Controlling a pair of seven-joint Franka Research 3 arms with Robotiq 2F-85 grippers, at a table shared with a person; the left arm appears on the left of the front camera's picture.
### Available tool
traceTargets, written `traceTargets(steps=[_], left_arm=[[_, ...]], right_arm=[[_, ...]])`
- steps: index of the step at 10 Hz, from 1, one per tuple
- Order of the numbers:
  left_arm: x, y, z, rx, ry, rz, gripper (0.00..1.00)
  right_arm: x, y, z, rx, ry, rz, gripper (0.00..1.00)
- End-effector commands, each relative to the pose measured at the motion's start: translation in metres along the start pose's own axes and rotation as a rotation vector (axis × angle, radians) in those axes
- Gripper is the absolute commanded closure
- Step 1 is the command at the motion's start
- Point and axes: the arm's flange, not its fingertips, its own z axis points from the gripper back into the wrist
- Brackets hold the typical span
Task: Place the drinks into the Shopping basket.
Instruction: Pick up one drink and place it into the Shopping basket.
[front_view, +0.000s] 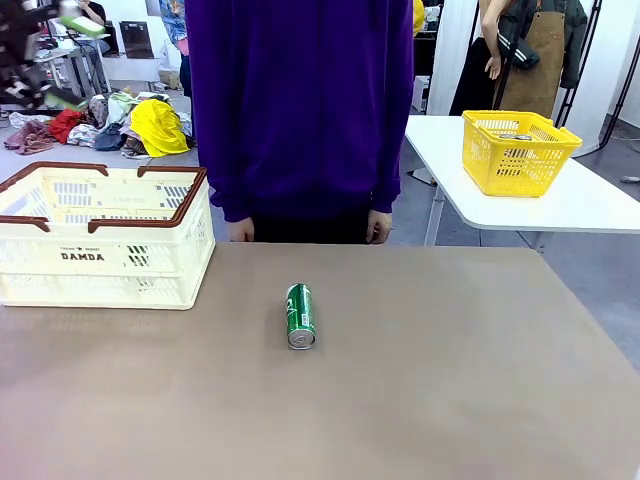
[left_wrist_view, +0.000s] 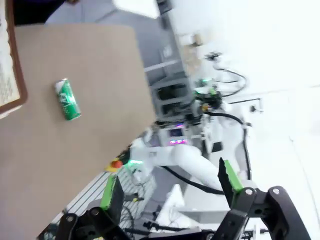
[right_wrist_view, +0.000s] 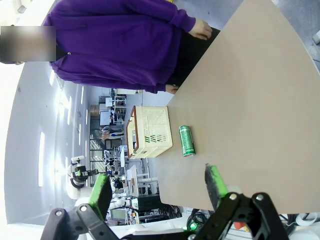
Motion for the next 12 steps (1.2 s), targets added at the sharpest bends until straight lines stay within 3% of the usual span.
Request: traceTargets(steps=[1, 2, 4, 6, 7, 12], left_arm=[[-0.02, 0.053, 0.017, -0.2, -0.013, 0.028, 0.0], [-0.03, 0.087, 0.026, -0.251, -0.049, 0.038, 0.0], [-0.029, 0.127, 0.037, -0.34, 0.03, 0.029, 0.0], [-0.008, 0.133, 0.029, -0.257, 0.132, 0.044, 0.0], [-0.04, 0.137, 0.034, -0.327, 0.014, 0.049, 0.0], [-0.04, 0.137, 0.034, -0.327, 0.014, 0.049, 0.0]], right_arm=[[0.002, 0.001, 0.001, 0.025, -0.009, 0.024, 0.0], [0.002, 0.001, 0.001, 0.025, -0.009, 0.024, 0.0], [0.002, 0.001, 0.001, 0.025, -0.009, 0.024, 0.0], [0.002, 0.001, 0.001, 0.025, -0.009, 0.024, 0.0], [0.002, 0.001, 0.001, 0.025, -0.009, 0.024, 0.0], [0.002, 0.001, 0.001, 0.025, -0.009, 0.024, 0.0]])
